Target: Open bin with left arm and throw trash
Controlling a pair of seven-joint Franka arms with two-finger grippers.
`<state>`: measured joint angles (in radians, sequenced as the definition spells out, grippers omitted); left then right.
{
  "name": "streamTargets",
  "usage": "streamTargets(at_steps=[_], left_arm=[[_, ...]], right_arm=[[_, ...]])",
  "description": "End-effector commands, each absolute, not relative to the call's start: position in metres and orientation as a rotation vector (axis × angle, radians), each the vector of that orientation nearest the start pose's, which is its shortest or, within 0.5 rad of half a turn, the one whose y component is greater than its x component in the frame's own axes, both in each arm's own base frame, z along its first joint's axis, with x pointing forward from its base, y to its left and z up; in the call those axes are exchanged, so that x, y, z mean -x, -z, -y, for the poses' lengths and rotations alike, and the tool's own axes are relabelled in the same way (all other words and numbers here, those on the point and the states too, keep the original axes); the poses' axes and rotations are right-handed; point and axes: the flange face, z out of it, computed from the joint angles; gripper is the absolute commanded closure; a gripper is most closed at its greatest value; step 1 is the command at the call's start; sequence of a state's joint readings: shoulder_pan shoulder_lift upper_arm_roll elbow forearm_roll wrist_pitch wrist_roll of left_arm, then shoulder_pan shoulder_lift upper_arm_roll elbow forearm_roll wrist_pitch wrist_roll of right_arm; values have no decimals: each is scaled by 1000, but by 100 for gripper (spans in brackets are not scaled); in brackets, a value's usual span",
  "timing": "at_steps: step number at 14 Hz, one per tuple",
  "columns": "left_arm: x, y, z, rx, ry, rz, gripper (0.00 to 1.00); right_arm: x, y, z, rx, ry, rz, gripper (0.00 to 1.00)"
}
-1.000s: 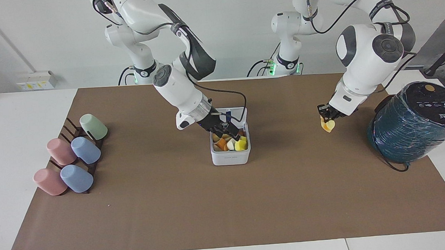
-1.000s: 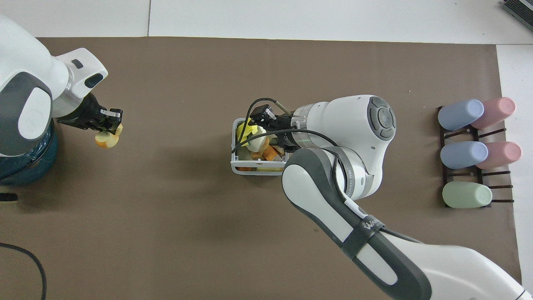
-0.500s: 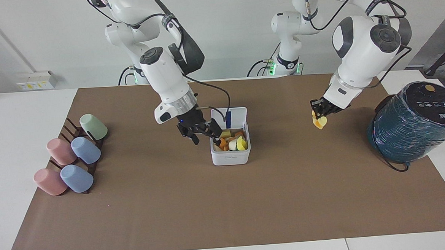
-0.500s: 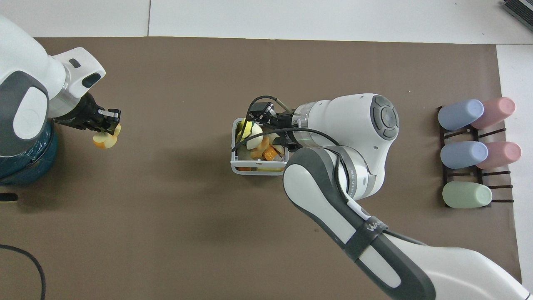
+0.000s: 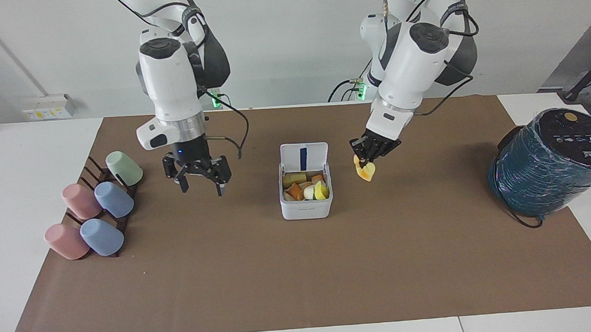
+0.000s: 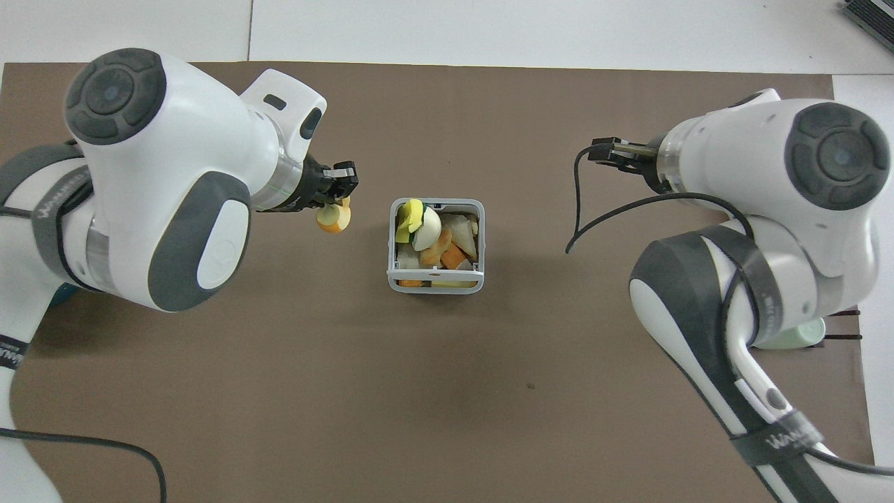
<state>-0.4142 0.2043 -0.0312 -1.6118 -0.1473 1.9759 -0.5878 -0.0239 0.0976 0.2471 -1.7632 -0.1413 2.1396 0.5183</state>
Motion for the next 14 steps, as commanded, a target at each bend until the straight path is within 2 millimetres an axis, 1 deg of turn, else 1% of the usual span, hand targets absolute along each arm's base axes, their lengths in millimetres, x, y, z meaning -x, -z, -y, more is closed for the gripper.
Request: streamTargets(at_steps=[1, 3, 4, 5, 6, 7, 9, 11, 12, 13, 14], left_arm=[[-572, -514, 303, 3367, 176, 422, 100], [-571, -507, 316, 3389, 193, 445, 100], [-569, -501, 326, 3395, 191, 459, 100], [-569, -485, 338, 3393, 170, 472, 100], [-566, -467, 354, 3388, 141, 455, 100], [-562, -455, 367, 3390, 135, 443, 100], [-561, -443, 371, 3382, 119, 435, 100], [-549, -432, 383, 3378, 92, 397, 100], [-548, -425, 384, 3370, 79, 394, 100], [-549, -415, 386, 3364, 67, 397, 100], [-549, -409, 388, 3362, 65, 394, 100]], right_arm=[[-589, -560, -102, 3142, 428, -322, 0], [-579, -581, -95, 3152, 376, -340, 0], [-577, -594, -86, 3130, 338, -375, 0], [-576, -605, -76, 3120, 300, -391, 0], [-574, -615, -68, 3123, 274, -372, 0], [-571, -622, -61, 3135, 242, -338, 0], [-566, -628, -44, 3160, 179, -283, 0], [-564, -629, -32, 3169, 172, -243, 0], [-561, -632, -31, 3172, 162, -239, 0], [-560, -634, -20, 3173, 149, -257, 0], [-558, -633, -16, 3176, 122, -244, 0]])
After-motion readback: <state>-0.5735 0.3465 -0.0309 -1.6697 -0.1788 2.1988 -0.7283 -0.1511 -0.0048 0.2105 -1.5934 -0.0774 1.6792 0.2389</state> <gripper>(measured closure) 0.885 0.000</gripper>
